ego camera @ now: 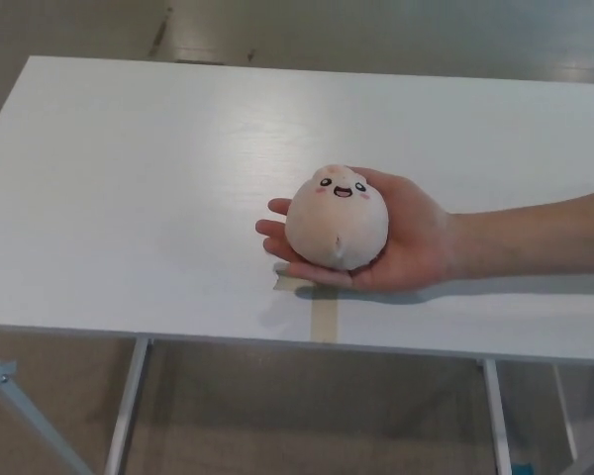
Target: Use the left hand to take the pink dumpling toy on a person's hand and put it on the desk.
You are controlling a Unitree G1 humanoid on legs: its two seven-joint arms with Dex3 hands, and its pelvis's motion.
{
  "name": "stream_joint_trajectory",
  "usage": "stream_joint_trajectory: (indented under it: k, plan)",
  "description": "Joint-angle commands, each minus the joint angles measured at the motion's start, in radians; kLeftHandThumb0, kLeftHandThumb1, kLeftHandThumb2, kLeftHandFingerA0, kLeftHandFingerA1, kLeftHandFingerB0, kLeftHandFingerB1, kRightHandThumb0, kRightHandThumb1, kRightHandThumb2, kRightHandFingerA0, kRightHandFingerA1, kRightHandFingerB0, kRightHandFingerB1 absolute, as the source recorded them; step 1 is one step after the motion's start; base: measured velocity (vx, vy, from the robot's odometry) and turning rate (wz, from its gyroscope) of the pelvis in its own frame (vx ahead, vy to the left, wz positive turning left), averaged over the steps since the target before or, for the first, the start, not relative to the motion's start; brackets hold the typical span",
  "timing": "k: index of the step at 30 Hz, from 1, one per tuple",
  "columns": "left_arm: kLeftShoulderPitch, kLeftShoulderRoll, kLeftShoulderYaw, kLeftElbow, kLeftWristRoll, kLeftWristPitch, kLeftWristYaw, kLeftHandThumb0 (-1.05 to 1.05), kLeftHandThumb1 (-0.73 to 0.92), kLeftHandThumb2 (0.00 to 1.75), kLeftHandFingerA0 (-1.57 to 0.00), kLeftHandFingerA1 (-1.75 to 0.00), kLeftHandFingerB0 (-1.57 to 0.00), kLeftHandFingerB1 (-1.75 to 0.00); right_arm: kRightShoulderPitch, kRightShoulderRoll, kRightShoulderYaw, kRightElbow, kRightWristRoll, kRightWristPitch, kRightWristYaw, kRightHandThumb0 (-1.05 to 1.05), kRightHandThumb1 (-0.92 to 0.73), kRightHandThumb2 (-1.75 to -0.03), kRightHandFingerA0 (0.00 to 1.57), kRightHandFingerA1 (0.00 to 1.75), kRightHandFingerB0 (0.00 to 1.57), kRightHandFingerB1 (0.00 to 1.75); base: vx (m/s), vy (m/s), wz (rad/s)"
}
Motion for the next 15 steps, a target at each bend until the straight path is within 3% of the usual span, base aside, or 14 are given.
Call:
stream_joint_trajectory:
  k: [1, 7, 10, 15]
  plan:
    - [0.134, 0.027, -0.013, -0.203, -0.009, -0.154, -0.07, -0.26, 0.61, 0.58, -0.64, -0.44, -0.48, -0.39, 0.013, -0.004, 0.002, 0.007, 0.003, -0.001, 0.004, -0.22, -0.68, -0.6, 0.67, 0.46, 0.51, 0.41, 0.0, 0.0, 0.0]
    - [0.356, 0.057, 0.02, -0.574, -0.049, -0.158, -0.119, -0.31, 0.56, 0.57, -0.61, -0.43, -0.49, -0.38, 0.016, -0.003, 0.006, 0.007, 0.0, 0.003, 0.002, -0.23, -0.68, -0.6, 0.67, 0.46, 0.52, 0.41, 0.0, 0.0, 0.0]
    - [0.566, 0.072, 0.081, -0.907, -0.13, -0.147, -0.175, -0.33, 0.55, 0.56, -0.61, -0.43, -0.49, -0.39, 0.016, -0.001, 0.004, 0.007, 0.002, 0.006, 0.0, -0.22, -0.68, -0.6, 0.68, 0.46, 0.54, 0.42, 0.0, 0.0, 0.0]
    - [0.764, 0.073, 0.18, -1.174, -0.271, -0.195, -0.249, -0.31, 0.54, 0.56, -0.61, -0.45, -0.49, -0.39, 0.011, -0.001, 0.005, 0.009, 0.001, 0.011, 0.003, -0.22, -0.68, -0.6, 0.69, 0.46, 0.54, 0.42, 0.0, 0.0, 0.0]
